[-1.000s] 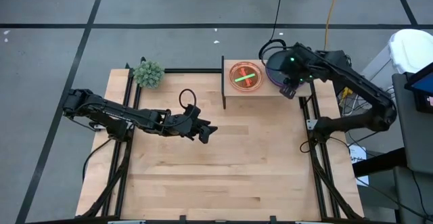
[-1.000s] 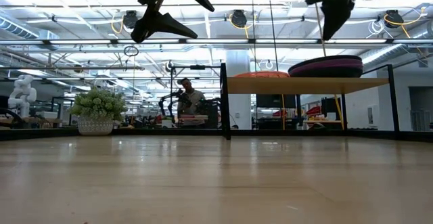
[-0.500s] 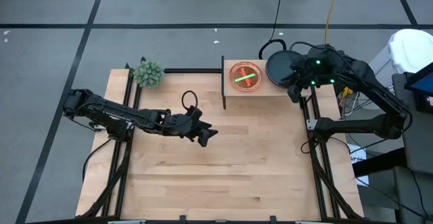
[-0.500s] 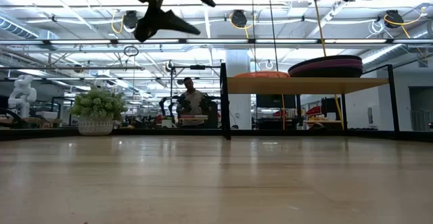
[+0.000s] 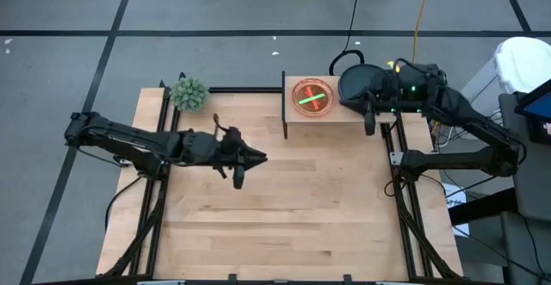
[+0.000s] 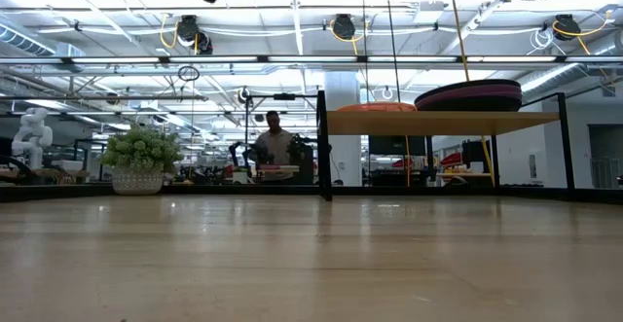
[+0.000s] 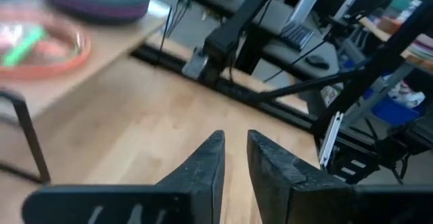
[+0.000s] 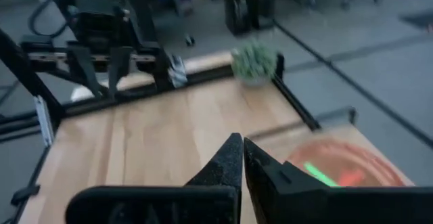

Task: Place and stack plates onto a shelf
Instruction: Return to Home Position

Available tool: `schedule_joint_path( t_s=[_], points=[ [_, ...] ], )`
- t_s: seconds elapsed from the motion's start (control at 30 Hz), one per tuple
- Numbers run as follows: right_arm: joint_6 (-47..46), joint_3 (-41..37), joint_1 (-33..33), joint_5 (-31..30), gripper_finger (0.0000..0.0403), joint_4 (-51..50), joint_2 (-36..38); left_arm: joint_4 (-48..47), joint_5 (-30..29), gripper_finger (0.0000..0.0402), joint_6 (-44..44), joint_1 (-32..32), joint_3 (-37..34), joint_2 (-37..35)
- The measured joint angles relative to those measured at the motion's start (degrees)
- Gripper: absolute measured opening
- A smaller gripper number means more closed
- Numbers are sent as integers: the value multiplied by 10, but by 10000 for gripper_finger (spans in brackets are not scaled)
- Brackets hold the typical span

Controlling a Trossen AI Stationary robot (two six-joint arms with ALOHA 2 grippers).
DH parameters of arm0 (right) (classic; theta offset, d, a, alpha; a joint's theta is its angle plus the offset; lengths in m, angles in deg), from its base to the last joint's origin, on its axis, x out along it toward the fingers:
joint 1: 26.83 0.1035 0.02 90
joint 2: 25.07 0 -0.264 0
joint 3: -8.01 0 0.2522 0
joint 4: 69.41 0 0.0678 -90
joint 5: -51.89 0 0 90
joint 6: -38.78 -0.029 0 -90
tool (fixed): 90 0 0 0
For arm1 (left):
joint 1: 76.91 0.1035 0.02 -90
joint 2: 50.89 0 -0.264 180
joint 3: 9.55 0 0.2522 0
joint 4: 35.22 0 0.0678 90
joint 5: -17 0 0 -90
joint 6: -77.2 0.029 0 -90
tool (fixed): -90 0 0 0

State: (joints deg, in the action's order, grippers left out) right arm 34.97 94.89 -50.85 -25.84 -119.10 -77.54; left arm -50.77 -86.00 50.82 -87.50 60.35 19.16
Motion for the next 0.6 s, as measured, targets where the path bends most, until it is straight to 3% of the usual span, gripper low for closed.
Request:
schedule_joint_path(
  t_s=[0.23,0.4,0.6],
  points=[
    [14,-144,40,0,0,226,40,0,4,65,48,0,0,-45],
    [31,-230,54,0,0,318,67,8,0,63,125,0,1,-63],
    [32,-308,58,1,0,392,90,23,17,9,171,12,0,-64]
  ],
)
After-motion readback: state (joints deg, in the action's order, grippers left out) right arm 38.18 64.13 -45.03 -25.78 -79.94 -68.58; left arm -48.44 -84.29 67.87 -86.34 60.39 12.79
